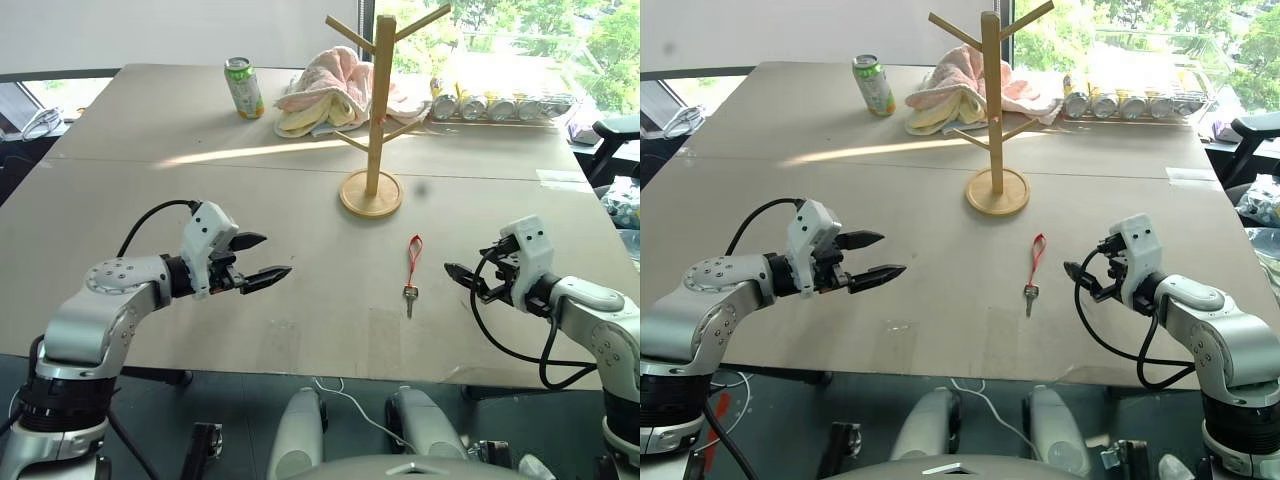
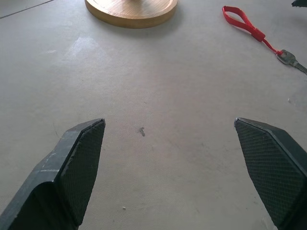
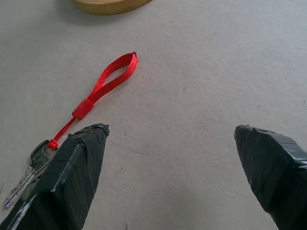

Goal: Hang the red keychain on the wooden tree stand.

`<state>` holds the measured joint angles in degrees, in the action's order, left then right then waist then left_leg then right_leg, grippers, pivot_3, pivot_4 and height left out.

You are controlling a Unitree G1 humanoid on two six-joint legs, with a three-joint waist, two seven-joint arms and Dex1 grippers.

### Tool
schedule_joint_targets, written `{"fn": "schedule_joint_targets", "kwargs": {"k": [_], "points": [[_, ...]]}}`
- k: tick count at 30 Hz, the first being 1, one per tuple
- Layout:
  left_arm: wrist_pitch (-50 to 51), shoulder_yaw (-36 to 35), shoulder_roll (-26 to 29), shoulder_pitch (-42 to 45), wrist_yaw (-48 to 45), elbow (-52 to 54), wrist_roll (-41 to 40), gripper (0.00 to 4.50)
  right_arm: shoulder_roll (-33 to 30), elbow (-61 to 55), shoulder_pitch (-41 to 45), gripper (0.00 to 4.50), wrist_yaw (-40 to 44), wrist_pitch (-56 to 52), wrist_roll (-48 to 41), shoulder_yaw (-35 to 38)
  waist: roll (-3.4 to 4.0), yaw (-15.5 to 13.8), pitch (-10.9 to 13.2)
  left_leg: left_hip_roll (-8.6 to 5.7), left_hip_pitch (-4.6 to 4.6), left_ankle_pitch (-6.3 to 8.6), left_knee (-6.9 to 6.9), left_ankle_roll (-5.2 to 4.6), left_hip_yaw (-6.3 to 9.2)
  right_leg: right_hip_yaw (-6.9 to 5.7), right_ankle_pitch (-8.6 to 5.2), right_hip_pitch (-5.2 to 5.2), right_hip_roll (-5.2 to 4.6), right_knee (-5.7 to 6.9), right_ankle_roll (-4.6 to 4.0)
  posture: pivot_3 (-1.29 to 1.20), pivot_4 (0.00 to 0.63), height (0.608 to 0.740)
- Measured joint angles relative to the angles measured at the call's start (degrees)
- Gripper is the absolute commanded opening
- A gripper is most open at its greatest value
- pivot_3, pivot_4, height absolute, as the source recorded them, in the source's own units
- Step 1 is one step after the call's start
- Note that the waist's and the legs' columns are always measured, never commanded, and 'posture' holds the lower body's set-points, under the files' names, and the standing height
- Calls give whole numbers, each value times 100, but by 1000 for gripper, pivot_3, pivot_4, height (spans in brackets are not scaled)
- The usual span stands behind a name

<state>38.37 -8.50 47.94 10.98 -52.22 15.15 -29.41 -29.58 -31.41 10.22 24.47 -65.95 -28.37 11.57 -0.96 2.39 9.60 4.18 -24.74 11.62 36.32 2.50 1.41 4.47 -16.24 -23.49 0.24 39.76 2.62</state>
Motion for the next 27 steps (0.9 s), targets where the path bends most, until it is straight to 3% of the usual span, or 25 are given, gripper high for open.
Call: {"fn": "schedule_joint_targets", "kwargs": {"k": [2, 10, 27], "points": [[0, -3, -7, -3, 8, 1, -3, 4441, 6, -1, 5, 4500, -9, -5, -6, -2, 0, 0, 0, 0, 0, 0, 0, 0, 0, 0, 0, 0, 0, 0, 0, 0, 150, 732], [273, -174, -257, -238, 272, 738, -442, 4441, 1051, -651, 823, 4500, -658, -1330, -574, -286, -5, -19, 2, 2, -4, 0, 1, 0, 1, 1, 1, -2, 1, 1, 0, 0, 150, 732], [622, -63, 3, 338, 54, 1250, -964, 4441, 1039, -447, 988, 4500, -1154, -1559, -208, -1237, -5, 9, 4, 3, -2, 0, 1, 0, 1, 1, 0, -4, 5, 2, 0, 0, 150, 732]]}}
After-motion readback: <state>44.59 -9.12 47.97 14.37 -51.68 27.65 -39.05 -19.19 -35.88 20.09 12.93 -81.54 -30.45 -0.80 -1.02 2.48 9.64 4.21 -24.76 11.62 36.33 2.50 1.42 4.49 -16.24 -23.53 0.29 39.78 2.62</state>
